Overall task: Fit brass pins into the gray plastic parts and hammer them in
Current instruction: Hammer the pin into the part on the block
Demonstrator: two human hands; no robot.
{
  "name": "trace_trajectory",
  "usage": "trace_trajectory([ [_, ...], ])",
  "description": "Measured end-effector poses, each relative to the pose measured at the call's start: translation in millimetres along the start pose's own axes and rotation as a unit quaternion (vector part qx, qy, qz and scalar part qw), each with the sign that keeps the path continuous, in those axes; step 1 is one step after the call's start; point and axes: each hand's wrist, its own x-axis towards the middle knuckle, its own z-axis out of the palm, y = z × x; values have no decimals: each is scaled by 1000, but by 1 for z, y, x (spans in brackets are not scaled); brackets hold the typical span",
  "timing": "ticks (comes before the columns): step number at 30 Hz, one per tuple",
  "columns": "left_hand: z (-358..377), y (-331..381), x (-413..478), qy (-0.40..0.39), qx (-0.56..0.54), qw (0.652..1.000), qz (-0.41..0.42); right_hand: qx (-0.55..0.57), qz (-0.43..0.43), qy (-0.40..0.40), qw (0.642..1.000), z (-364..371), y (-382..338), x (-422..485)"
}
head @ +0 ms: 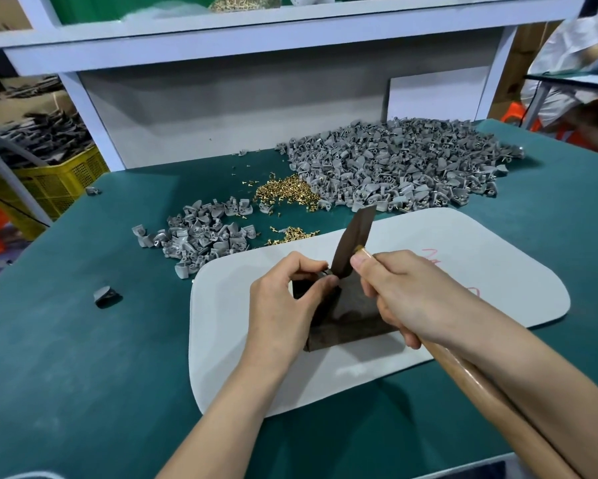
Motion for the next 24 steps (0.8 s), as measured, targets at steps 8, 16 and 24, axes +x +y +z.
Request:
trace_trajectory([
  [8,0,2,0,2,3,1000,-1,-38,-5,15,999,-1,-6,-5],
  [16,1,2,-1,-2,1,1000,1,-45,-27,44,998,-4,-7,-5],
  [24,0,2,-1,-6,3,1000,4,24,-25,41,999,-18,-4,4],
])
